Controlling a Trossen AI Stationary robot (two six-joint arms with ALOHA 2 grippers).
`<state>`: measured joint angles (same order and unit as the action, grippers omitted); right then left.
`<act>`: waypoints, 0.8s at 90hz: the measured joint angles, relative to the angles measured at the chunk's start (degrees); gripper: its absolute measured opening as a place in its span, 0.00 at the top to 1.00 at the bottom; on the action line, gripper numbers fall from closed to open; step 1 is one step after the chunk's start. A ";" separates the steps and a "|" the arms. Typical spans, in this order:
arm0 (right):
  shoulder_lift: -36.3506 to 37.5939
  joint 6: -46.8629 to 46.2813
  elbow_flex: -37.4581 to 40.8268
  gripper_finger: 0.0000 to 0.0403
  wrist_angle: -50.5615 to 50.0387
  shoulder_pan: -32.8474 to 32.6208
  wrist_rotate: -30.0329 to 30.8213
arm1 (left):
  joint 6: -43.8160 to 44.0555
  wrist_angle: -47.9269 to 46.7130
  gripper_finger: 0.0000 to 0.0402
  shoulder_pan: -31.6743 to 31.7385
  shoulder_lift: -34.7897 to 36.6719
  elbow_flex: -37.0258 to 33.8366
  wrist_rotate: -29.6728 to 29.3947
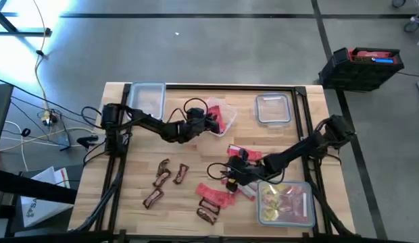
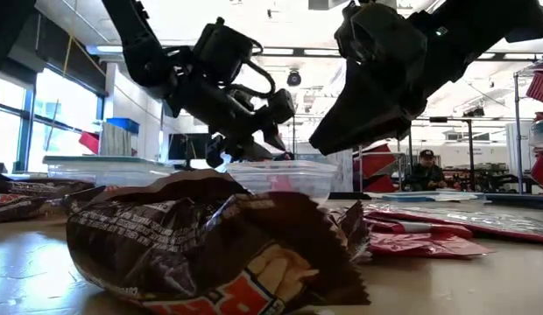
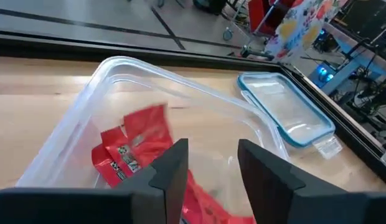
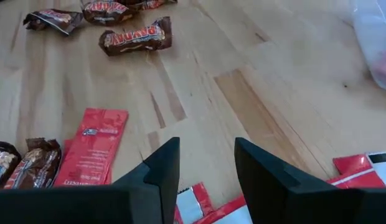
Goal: Sort candy
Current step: Put the strawberry red into the upper middle transparent bin
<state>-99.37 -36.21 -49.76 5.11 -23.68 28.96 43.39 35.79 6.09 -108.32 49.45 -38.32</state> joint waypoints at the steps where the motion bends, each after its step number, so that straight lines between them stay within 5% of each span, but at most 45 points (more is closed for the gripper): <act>1: 0.00 0.00 0.00 0.69 0.02 0.00 -0.03 | -0.03 -0.03 0.69 0.00 0.15 0.00 0.20; 25: 0.00 0.04 0.00 0.69 0.08 0.00 -1.70 | -11.84 -4.60 0.69 -1.95 8.61 0.00 2.85; 53: 0.00 -0.45 0.00 0.69 -0.18 -0.48 -2.32 | -17.71 -33.85 0.68 -13.29 23.69 0.00 -1.53; 72: 0.09 -1.02 -0.06 0.69 -3.39 -0.12 -2.89 | -12.17 -48.78 0.68 -20.35 25.97 0.00 -3.67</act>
<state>-99.28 -37.23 -49.81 1.72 -23.81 26.07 31.22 -12.99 -14.26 -82.35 49.45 -41.99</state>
